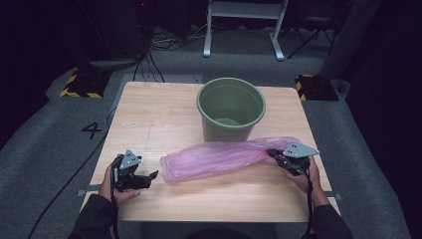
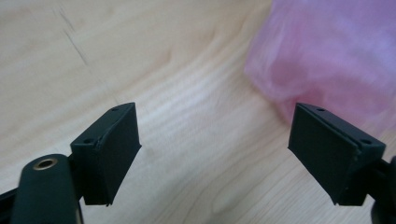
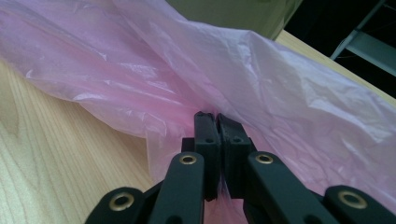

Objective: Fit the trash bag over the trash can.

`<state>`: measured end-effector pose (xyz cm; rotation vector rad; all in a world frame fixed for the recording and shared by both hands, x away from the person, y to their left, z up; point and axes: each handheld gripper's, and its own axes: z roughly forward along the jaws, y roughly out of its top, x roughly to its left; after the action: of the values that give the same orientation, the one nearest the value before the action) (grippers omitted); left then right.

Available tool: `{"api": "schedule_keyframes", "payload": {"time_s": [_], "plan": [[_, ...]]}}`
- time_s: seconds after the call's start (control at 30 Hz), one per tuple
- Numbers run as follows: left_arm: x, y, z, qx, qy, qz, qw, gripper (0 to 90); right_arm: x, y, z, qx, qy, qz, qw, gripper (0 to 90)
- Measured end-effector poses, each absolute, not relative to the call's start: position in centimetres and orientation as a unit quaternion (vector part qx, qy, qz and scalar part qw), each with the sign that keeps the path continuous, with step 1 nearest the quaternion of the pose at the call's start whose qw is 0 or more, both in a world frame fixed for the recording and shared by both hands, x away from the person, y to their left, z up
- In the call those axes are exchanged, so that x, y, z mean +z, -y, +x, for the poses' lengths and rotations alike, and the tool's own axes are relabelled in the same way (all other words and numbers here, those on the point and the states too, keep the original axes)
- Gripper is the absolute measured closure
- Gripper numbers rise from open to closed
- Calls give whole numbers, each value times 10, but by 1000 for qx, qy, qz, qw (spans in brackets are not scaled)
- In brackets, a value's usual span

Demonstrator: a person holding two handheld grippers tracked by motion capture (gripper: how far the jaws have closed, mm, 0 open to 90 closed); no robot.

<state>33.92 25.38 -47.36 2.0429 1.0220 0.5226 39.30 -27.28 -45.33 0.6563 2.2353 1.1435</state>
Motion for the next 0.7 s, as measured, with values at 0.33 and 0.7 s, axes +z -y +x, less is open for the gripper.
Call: {"api": "schedule_keyframes", "payload": {"time_s": [0.33, 0.7], "plan": [[-428, -204, 328, 205, -309, 822, 431, 160, -446, 262, 388, 413, -834, 229, 285, 879], [-425, -127, 329, 179, -231, 869, 400, 161, -433, 249, 382, 418, -837, 212, 283, 882]]}}
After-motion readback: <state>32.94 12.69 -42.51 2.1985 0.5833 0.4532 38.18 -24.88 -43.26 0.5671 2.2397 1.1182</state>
